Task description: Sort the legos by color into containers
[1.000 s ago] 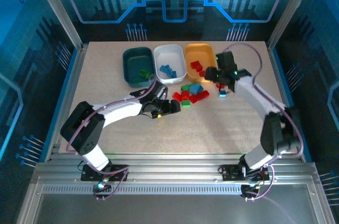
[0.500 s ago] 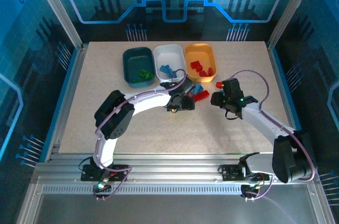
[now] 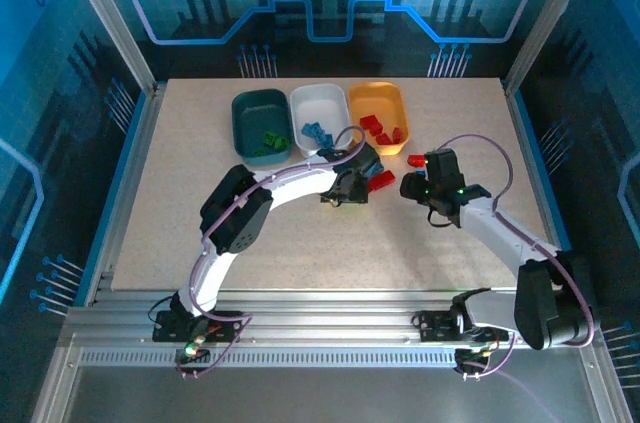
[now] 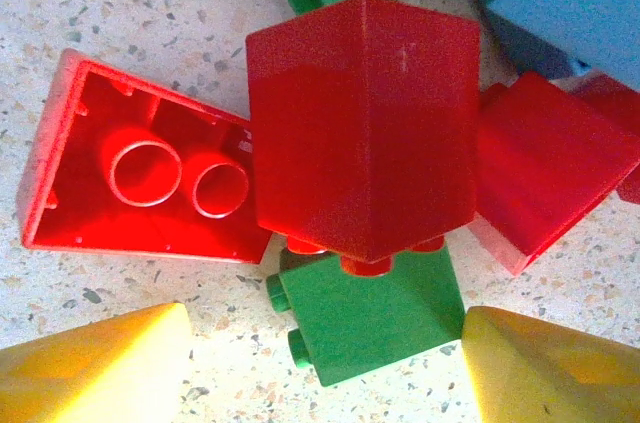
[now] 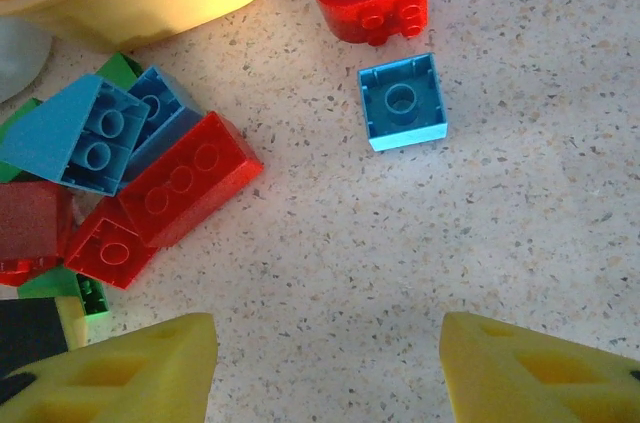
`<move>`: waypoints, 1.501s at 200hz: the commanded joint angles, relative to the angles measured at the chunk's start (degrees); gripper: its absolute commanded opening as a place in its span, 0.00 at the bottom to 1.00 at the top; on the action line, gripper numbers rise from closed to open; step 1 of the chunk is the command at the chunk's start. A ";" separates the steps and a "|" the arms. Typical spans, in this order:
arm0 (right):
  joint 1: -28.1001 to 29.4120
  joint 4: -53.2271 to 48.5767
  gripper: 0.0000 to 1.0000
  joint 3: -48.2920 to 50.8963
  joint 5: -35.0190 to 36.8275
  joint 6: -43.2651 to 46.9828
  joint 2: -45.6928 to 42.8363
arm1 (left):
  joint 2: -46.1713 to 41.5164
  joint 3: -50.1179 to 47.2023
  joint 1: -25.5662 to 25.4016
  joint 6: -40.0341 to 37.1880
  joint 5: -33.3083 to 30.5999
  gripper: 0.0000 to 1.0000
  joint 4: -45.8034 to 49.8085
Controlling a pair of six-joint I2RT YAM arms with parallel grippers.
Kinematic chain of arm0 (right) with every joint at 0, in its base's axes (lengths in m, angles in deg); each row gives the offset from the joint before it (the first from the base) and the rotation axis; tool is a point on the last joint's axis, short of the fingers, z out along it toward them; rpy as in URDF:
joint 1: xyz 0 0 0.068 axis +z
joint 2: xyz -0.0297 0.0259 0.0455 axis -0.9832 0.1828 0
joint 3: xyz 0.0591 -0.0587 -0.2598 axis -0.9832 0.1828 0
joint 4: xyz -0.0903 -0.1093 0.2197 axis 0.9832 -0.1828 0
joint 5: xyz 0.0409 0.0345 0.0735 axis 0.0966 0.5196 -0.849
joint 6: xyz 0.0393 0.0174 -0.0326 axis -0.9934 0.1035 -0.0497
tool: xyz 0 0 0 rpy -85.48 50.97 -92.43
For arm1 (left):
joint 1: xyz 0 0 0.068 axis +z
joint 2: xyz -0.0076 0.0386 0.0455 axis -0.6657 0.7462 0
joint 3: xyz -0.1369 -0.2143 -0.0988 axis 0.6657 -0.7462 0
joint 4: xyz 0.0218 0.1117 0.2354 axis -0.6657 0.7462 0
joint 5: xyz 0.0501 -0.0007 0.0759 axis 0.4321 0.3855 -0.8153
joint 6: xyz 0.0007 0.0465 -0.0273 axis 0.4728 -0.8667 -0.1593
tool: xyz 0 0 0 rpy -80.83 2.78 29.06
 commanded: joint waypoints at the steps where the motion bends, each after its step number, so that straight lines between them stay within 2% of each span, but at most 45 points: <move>1: -1.27 1.11 0.62 1.01 -1.26 0.21 -1.43 | 1.53 0.91 0.11 -1.23 0.85 0.73 -0.10; 56: -1.75 1.64 0.62 1.74 -2.24 -0.06 -1.65 | 1.72 0.27 0.07 -0.56 2.63 0.68 -1.41; 91: -1.80 1.11 0.62 1.75 -1.95 0.20 -2.46 | 1.05 -1.27 0.13 -1.27 2.67 0.60 -3.61; 120: -1.91 0.79 0.62 1.74 -1.94 0.30 -2.83 | 1.33 -0.48 0.36 -0.56 2.63 0.63 -1.93; 155: -1.96 1.18 0.62 1.87 -1.99 0.30 -2.87 | 0.20 -2.13 0.92 -0.83 3.07 0.62 -2.63; 208: -2.25 1.29 0.62 1.95 -2.42 0.03 -2.77 | 3.76 2.52 0.88 -1.25 3.65 0.62 0.60; 251: -2.58 1.20 0.62 2.10 -3.05 -0.06 -3.52 | 4.65 2.62 0.87 -2.14 2.24 0.54 3.57; 284: -2.62 1.38 0.62 2.28 -3.51 -0.36 -3.99 | 4.14 1.73 0.68 -3.41 0.94 0.39 4.91; 300: -2.61 1.38 0.62 2.53 -3.51 -0.43 -4.50 | 2.94 0.10 0.63 -3.51 0.52 0.37 4.57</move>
